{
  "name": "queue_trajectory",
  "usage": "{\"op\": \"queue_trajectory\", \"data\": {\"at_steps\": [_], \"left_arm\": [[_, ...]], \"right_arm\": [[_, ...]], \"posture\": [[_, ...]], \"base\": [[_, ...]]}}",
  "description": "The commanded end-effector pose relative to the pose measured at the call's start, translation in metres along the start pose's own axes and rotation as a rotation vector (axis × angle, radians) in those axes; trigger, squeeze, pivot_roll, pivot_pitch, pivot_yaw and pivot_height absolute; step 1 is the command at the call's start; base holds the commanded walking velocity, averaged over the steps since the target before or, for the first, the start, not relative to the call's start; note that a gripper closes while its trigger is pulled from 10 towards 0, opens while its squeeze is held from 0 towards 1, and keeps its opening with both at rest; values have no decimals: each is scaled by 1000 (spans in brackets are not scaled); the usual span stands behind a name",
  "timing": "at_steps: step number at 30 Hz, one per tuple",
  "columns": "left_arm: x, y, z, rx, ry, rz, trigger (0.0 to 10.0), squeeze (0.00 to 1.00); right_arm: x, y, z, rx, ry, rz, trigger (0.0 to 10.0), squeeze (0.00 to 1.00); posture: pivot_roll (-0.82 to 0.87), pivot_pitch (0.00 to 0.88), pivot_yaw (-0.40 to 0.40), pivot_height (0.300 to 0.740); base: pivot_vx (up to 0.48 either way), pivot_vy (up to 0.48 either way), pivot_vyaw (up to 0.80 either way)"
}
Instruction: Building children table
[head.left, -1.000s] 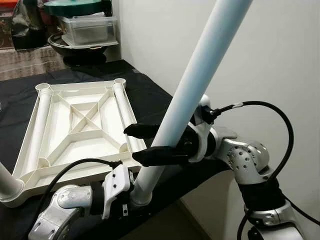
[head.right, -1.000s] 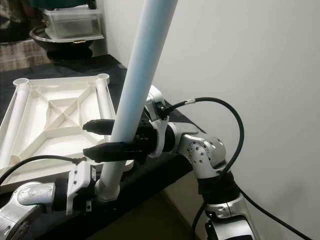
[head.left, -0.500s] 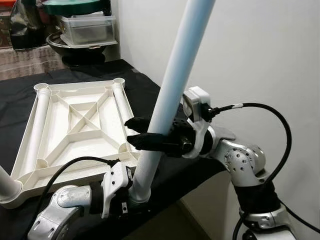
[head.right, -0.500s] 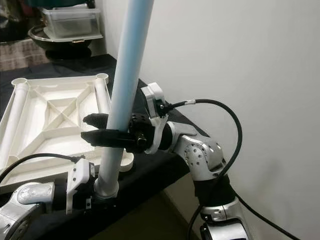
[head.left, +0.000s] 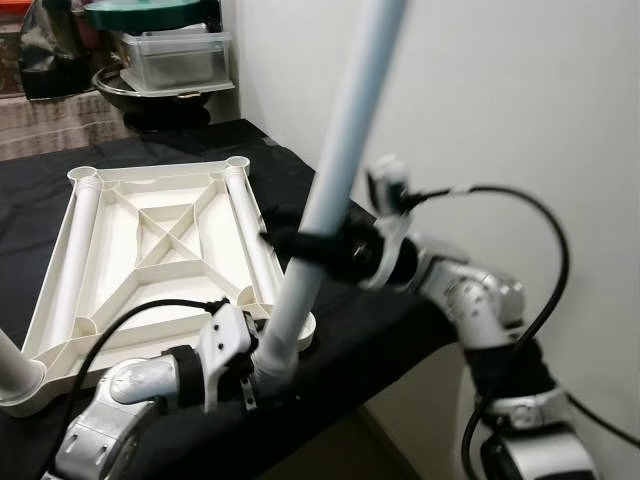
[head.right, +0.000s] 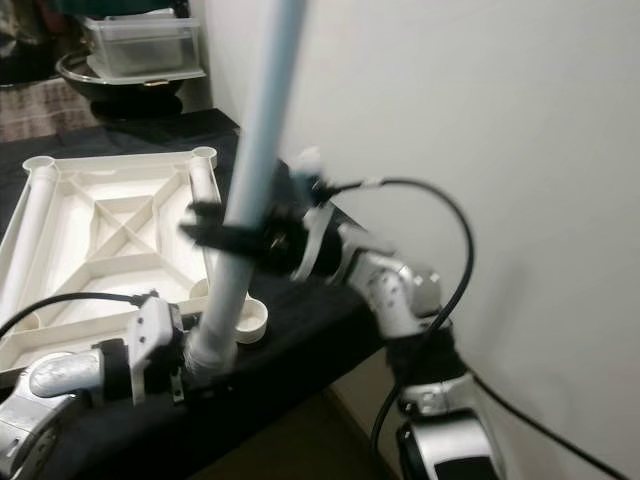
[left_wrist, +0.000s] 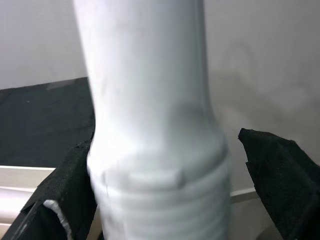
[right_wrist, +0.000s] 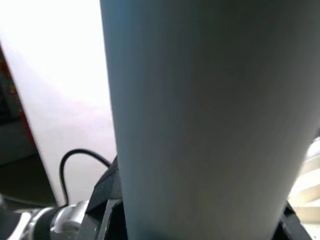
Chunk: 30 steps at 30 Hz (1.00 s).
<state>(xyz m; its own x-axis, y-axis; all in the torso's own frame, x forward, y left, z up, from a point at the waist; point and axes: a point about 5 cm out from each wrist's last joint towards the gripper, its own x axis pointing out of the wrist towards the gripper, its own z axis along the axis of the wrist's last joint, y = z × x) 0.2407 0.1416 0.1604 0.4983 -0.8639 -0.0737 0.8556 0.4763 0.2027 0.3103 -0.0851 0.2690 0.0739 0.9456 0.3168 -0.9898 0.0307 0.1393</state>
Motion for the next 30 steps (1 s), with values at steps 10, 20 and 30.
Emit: {"op": "queue_trajectory", "data": {"at_steps": [10,20,30], "left_arm": [[-31,31,-7,-10,-27,681,10000,0],[-27,14,-19,-89,0,759,10000,0],[-19,6,-26,-102,19,781,10000,0]], "right_arm": [[-44,-46,6,-235,171,-481,0,0],[-32,-52,-13,-252,166,-523,0,0],[-13,-51,-1,-310,111,-472,0,0]], "posture": [[-9,0,-113,740],[19,0,-124,740],[22,0,-126,740]], "base": [[0,0,0],[0,0,0],[0,0,0]]}}
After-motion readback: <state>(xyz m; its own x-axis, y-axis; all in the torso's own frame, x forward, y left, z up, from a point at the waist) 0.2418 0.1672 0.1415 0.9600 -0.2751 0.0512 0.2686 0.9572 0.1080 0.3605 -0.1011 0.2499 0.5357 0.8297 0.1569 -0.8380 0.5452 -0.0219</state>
